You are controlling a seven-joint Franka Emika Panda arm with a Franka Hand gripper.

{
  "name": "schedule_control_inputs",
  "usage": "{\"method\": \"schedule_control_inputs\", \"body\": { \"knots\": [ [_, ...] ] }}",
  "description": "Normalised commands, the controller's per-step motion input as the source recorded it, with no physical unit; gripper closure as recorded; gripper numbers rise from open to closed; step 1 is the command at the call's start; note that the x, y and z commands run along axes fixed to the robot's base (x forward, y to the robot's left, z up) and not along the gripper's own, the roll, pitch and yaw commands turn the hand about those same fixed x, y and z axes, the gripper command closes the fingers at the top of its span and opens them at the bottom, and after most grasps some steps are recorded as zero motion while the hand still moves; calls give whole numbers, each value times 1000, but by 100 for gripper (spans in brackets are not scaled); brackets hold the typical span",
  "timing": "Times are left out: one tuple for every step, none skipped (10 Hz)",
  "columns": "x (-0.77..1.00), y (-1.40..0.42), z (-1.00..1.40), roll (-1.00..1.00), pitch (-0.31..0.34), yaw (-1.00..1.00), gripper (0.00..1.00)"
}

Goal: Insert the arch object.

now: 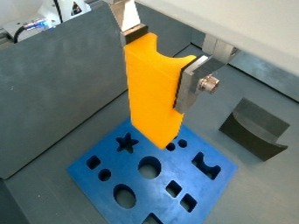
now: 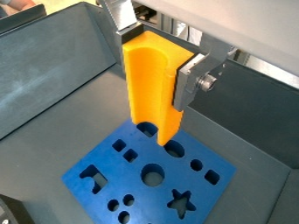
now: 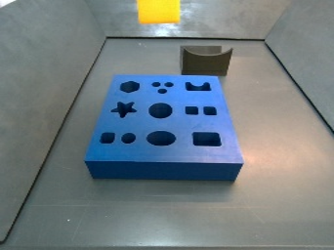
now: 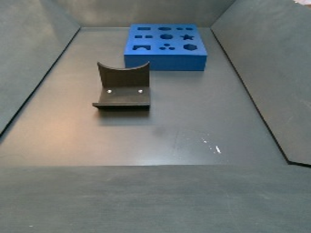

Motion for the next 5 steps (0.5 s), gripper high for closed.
{"method": "schedule_control_inputs", "body": {
  "knots": [
    [29, 0, 0, 0, 0, 0, 100],
    [429, 40, -303, 0, 46, 0, 100],
    [709, 111, -603, 0, 36, 0, 100],
    [929, 197, -757, 0, 56, 0, 100],
    [1000, 246, -826, 47, 41, 0, 100]
  ]
}}
